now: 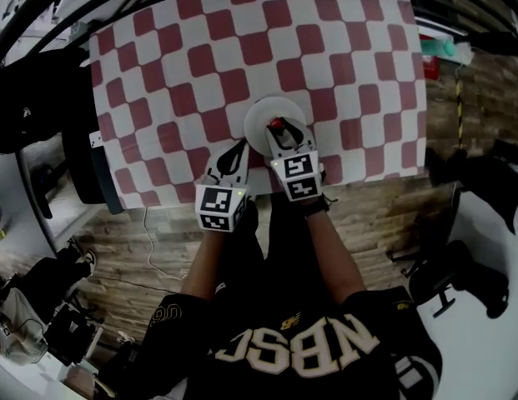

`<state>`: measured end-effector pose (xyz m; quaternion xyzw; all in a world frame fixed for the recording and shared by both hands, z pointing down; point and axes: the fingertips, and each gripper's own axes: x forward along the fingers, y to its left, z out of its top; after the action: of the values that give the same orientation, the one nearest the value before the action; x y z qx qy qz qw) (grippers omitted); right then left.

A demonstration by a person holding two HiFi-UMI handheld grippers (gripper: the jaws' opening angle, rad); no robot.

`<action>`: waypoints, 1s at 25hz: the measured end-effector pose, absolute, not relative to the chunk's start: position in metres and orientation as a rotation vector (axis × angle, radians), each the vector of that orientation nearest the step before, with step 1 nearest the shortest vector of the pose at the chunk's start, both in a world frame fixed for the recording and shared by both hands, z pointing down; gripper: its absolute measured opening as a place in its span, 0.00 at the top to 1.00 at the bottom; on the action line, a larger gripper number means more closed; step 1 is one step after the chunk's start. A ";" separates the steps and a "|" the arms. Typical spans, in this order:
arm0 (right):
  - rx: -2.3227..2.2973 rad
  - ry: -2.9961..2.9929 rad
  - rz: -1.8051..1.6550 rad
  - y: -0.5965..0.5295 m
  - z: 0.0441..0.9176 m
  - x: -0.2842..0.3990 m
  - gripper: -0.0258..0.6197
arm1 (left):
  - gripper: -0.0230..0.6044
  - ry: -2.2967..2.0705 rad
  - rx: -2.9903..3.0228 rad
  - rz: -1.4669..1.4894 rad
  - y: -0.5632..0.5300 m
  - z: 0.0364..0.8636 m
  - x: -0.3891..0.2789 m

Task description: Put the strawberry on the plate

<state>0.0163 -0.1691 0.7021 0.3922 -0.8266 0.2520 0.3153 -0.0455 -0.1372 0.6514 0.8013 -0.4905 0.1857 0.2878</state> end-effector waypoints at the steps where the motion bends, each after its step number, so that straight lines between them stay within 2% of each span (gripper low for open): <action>1: 1.025 -2.170 0.659 -0.170 0.706 0.016 0.73 | 0.94 -1.310 2.137 0.496 -0.138 0.654 -0.046; 13: 0.896 -2.136 0.618 -0.167 0.694 0.011 0.73 | 0.94 -1.323 2.178 0.458 -0.150 0.625 -0.047; 25: 1.245 -2.370 0.498 -0.174 0.507 0.025 0.73 | 0.94 -1.376 2.345 0.261 -0.160 0.482 -0.043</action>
<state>0.0250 -0.1744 0.5065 0.4472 -0.8513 0.1790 0.2079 -0.0426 -0.1603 0.4818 0.8406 -0.4931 0.0936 0.2036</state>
